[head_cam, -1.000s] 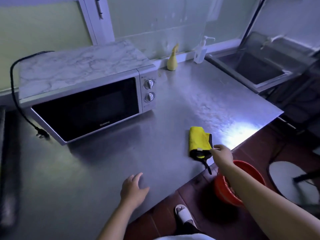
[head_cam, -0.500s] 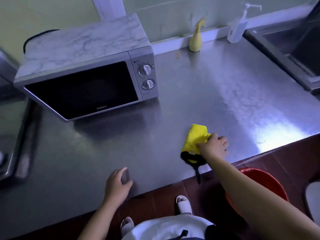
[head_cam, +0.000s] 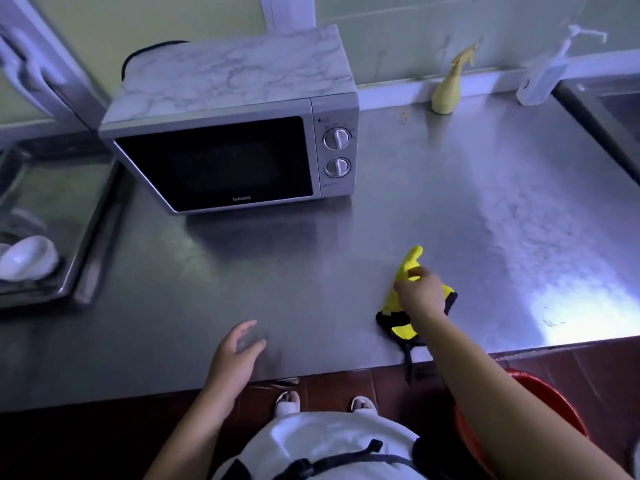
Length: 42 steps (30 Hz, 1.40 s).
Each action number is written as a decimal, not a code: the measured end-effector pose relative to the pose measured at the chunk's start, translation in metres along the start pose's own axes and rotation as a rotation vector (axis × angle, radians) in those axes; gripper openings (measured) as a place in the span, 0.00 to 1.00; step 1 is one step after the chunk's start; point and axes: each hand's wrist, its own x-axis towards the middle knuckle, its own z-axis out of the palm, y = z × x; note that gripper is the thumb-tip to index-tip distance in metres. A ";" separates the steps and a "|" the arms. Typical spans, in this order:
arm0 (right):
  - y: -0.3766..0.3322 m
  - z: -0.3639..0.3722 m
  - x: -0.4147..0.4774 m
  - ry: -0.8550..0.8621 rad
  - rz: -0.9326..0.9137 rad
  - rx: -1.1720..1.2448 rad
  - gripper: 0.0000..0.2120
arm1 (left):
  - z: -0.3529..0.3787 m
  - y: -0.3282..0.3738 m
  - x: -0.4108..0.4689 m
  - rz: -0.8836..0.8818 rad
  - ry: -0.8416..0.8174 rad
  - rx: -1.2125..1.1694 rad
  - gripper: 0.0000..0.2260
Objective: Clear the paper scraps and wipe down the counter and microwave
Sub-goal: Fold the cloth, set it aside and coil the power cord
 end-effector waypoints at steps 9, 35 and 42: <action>-0.048 0.117 -0.098 -0.570 -0.307 -0.200 0.12 | -0.016 0.011 0.022 -0.297 -0.145 -0.415 0.09; -0.009 0.127 -0.082 0.040 -0.053 -0.303 0.05 | -0.021 0.021 0.146 0.415 -0.492 0.701 0.11; -0.004 0.131 -0.073 0.045 0.096 -0.268 0.05 | -0.019 0.029 0.156 0.346 -0.558 0.644 0.06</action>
